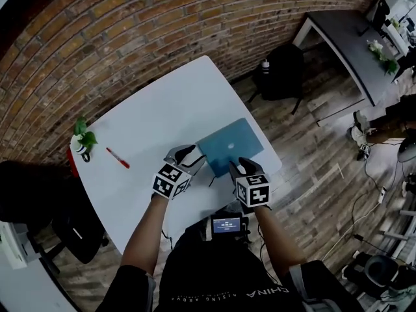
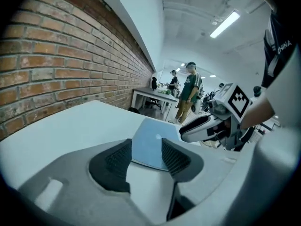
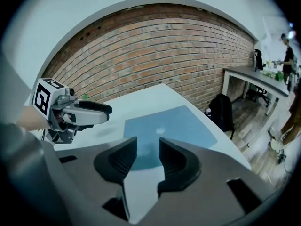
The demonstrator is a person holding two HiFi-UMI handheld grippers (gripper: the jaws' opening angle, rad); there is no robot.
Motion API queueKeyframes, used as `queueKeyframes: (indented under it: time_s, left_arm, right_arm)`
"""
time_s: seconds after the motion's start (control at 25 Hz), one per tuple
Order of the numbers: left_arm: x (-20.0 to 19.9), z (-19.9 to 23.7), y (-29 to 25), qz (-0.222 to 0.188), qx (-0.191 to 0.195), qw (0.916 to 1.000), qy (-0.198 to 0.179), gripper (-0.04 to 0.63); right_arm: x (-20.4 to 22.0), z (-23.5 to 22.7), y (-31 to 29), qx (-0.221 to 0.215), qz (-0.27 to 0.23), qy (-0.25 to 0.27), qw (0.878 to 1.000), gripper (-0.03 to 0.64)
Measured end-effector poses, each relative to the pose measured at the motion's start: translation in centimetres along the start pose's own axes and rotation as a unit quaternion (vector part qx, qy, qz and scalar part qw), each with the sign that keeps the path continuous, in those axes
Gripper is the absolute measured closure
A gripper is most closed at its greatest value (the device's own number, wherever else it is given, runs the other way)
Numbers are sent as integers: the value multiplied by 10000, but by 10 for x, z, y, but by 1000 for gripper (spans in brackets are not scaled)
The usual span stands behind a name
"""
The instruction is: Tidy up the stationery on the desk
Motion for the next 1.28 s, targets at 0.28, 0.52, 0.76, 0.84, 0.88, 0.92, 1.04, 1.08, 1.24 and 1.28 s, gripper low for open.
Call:
queueKeyframes:
  time_s: [0.28,0.52,0.76,0.84,0.88,0.92,1.04,1.08,1.24,1.28]
  left_arm:
    - [6,19,-50,726,97,9973,-93,360]
    - [8,28,-77,1198,177,9924,-214,356]
    - [15,25,-85,1283,226,9913,-201,356]
    - [15,25,-85,1258,215,9916,-213,356]
    - [15,25,-85,1254,208,9916,-225,356]
    - [15,24,-85,1250,196,9917,-239,356]
    - [15,23,-84,1228,155,9919,-279,356]
    - [15,22,-84,1226,146,9920,-276,356]
    - [18,22,-78,1195,58,9926,-184,357]
    - [20,21,-75,1175,10,9929,-158,357]
  right_arm:
    - [20,-25,-8,397,169,-589,9973,402]
    - [28,-35,-17,386,297,-1110,9926,383]
    - [29,-35,-21,613,320,-1146,9910,404]
    - [30,-32,-21,737,338,-1113,9905,402]
    - [31,-30,-21,784,356,-1124,9899,396]
    - [31,-29,-21,824,370,-1143,9893,392]
    - [32,-28,-22,886,373,-1194,9882,390]
    - [31,-29,-22,885,382,-1199,9881,392]
    - [27,-30,-26,780,476,-981,9910,399]
    - [26,-30,-28,736,496,-899,9920,399]
Point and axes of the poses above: the fingertips, and each gripper's own axes: y backward along the fingers, z to its left, x out of its underside, the point moved 9 cm from there along y, backward along the fingers, and after that the axes turned 2 degrees about -z, right-handed, at the moved point
